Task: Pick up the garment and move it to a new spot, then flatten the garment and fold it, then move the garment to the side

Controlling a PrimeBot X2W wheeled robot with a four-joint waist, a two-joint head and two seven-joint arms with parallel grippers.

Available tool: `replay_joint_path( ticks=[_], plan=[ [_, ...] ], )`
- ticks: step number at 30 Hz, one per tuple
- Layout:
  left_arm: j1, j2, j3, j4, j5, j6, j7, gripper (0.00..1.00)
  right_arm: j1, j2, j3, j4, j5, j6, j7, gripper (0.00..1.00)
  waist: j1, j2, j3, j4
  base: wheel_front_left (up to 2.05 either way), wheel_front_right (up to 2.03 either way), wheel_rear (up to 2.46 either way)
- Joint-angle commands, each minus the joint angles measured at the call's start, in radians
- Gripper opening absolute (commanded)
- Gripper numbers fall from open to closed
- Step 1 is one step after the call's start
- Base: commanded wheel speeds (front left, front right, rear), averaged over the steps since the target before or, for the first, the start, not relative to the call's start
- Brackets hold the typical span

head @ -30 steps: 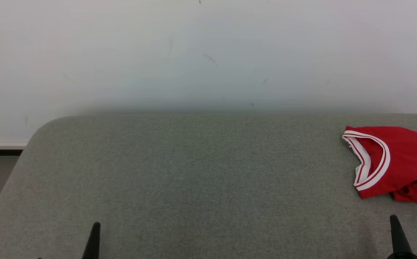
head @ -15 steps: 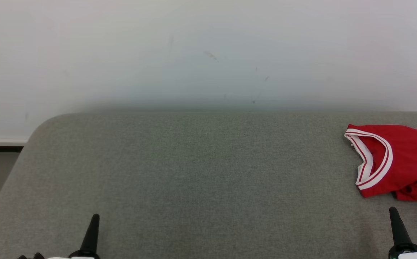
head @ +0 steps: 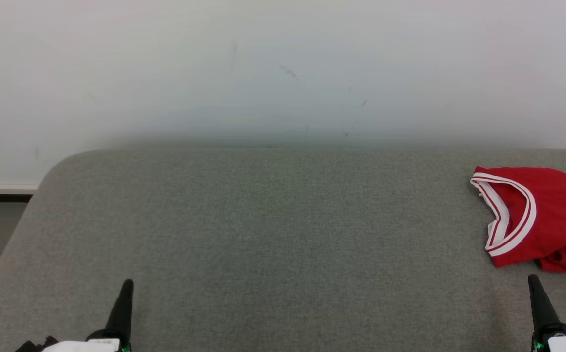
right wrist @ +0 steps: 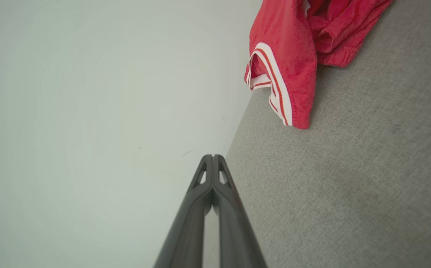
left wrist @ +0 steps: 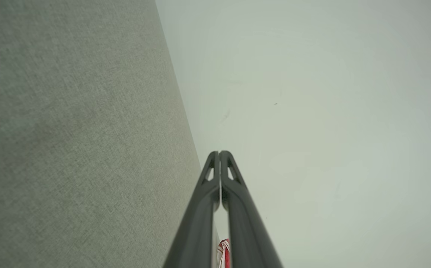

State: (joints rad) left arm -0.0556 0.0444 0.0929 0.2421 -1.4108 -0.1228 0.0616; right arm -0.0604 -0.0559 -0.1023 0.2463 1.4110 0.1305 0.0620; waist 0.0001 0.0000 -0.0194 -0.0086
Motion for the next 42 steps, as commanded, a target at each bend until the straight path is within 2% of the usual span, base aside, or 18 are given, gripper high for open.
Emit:
replay_joint_path(
  ticks=[1,28,42],
  plan=[
    [-0.016,0.008,0.007,-0.003,-0.027,-0.004,0.006,0.00,-0.020,0.001,-0.004,-0.006,0.021,0.000,0.007,0.00,-0.0001,0.0000,0.001,0.000,0.00,0.00,0.00],
    [-0.061,0.009,0.023,0.004,-0.212,-0.011,0.056,0.00,-0.057,0.006,-0.015,-0.003,0.208,0.000,0.056,0.00,-0.0001,0.0000,0.023,0.009,0.00,0.00,0.00],
    [-0.060,0.009,0.023,0.004,-0.209,-0.011,0.056,0.00,-0.056,0.006,-0.014,-0.003,0.203,0.000,0.056,0.00,-0.0001,0.0000,0.023,0.009,0.00,0.00,0.00]
  ],
)
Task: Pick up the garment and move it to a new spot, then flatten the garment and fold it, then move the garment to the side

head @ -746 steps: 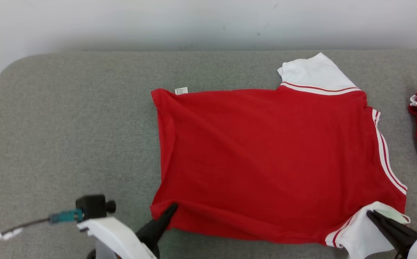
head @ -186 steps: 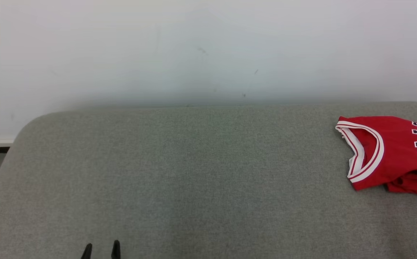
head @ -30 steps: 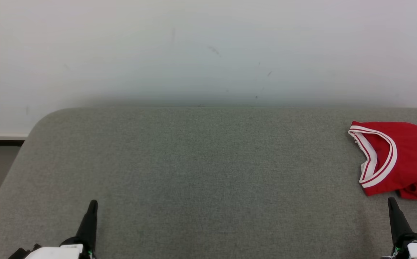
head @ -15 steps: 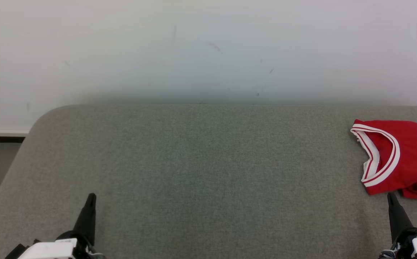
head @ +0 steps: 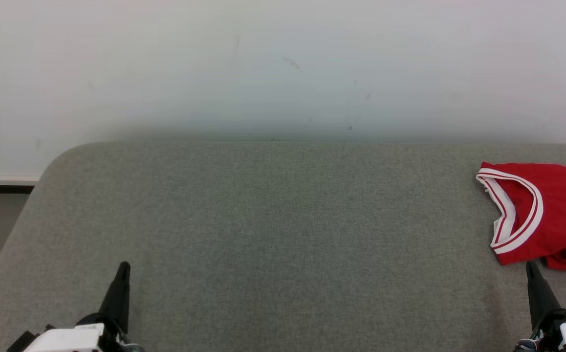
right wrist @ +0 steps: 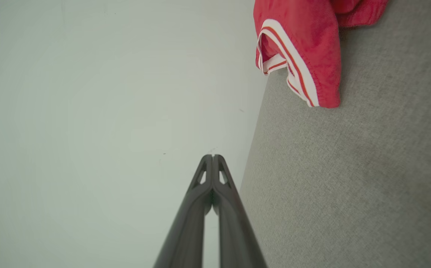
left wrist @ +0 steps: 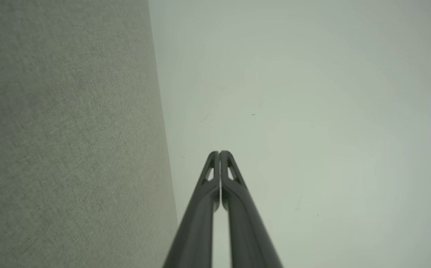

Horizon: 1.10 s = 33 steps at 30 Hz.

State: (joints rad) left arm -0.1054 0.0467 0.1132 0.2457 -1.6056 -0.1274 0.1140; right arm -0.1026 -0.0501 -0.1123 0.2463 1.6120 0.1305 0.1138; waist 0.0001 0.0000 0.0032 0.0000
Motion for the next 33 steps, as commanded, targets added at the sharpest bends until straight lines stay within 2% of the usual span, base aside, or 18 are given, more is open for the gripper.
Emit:
replay_joint_path(
  ticks=[1,33],
  plan=[
    [-0.010,0.007,0.002,0.000,-0.014,-0.007,0.003,0.00,-0.014,0.000,-0.004,-0.003,0.002,0.000,0.004,0.00,-0.0001,0.0000,0.000,0.000,0.00,0.00,0.00],
    [-0.010,0.007,0.002,0.000,-0.014,-0.007,0.003,0.00,-0.014,0.000,-0.004,-0.003,0.002,0.000,0.004,0.00,-0.0001,0.0000,0.000,0.000,0.00,0.00,0.00]
  ],
)
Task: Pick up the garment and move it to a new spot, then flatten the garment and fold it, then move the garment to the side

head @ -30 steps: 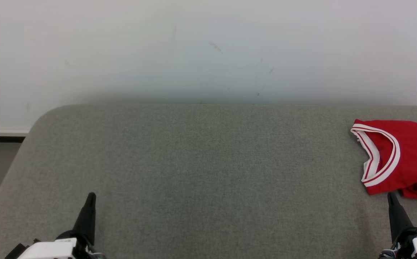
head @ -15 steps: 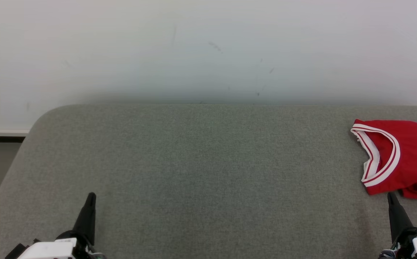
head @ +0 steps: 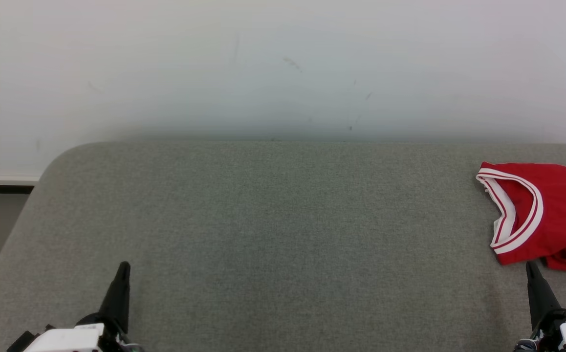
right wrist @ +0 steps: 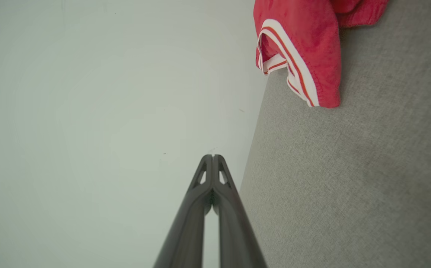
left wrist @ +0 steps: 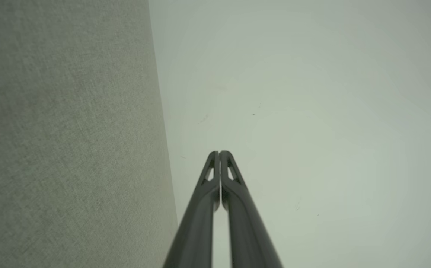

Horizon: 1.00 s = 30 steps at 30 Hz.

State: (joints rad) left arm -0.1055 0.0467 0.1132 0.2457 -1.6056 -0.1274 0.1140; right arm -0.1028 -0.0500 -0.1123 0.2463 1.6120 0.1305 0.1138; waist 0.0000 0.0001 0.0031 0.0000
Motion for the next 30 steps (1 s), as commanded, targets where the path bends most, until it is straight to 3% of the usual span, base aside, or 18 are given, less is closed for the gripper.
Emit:
replay_joint_path(
  ticks=[1,30],
  plan=[
    [-0.010,0.007,0.002,0.000,-0.014,-0.007,0.003,0.00,-0.014,0.000,-0.004,-0.003,0.002,0.000,0.004,0.00,0.0000,-0.0001,0.000,0.000,0.00,0.00,0.00],
    [-0.010,0.007,0.002,0.000,-0.014,-0.007,0.003,0.00,-0.014,0.000,-0.004,-0.003,0.002,0.000,0.004,0.00,0.0000,-0.0001,0.000,0.000,0.00,0.00,0.00]
  ],
)
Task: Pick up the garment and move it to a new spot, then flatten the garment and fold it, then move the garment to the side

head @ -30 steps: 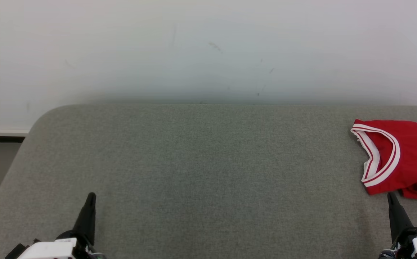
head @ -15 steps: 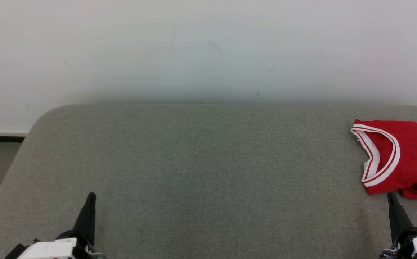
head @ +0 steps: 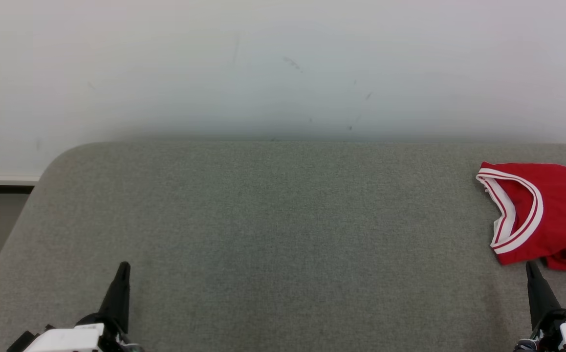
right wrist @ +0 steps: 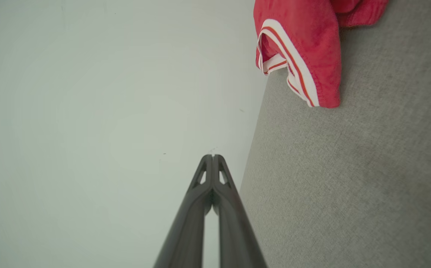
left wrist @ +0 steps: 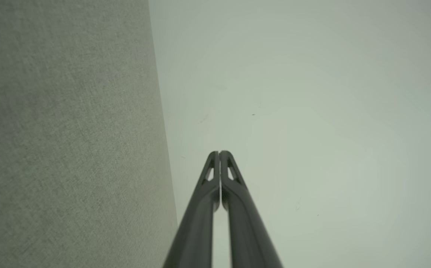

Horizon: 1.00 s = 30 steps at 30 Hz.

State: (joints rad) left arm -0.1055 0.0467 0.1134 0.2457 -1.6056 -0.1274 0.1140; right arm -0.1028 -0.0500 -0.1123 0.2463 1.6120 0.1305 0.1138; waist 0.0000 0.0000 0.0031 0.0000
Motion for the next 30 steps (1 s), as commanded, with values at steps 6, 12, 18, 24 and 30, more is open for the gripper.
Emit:
replay_joint_path(
  ticks=[6,12,18,24,30],
  plan=[
    [-0.010,0.007,0.002,0.000,-0.014,-0.007,0.003,0.00,-0.014,0.000,-0.004,-0.003,0.002,0.000,0.004,0.00,0.0000,0.0000,0.000,0.000,0.00,0.00,0.00],
    [-0.010,0.007,0.002,0.000,-0.014,-0.007,0.003,0.00,-0.014,0.000,-0.004,-0.003,0.002,0.000,0.004,0.00,0.0000,0.0000,0.000,0.000,0.00,0.00,0.00],
    [-0.010,0.007,0.002,0.000,-0.014,-0.007,0.003,0.00,-0.013,0.000,-0.004,-0.003,0.002,0.000,0.004,0.00,0.0000,0.0000,0.000,0.000,0.00,0.00,0.00],
    [-0.010,0.007,0.002,0.000,-0.014,-0.007,0.003,0.00,-0.014,0.000,-0.004,-0.003,0.002,0.000,0.004,0.00,0.0000,0.0000,0.000,0.000,0.00,0.00,0.00],
    [-0.010,0.007,0.002,0.000,-0.014,-0.007,0.003,0.00,-0.014,0.000,-0.004,-0.003,0.002,0.000,0.004,0.00,0.0000,0.0000,0.000,0.000,0.00,0.00,0.00]
  ],
)
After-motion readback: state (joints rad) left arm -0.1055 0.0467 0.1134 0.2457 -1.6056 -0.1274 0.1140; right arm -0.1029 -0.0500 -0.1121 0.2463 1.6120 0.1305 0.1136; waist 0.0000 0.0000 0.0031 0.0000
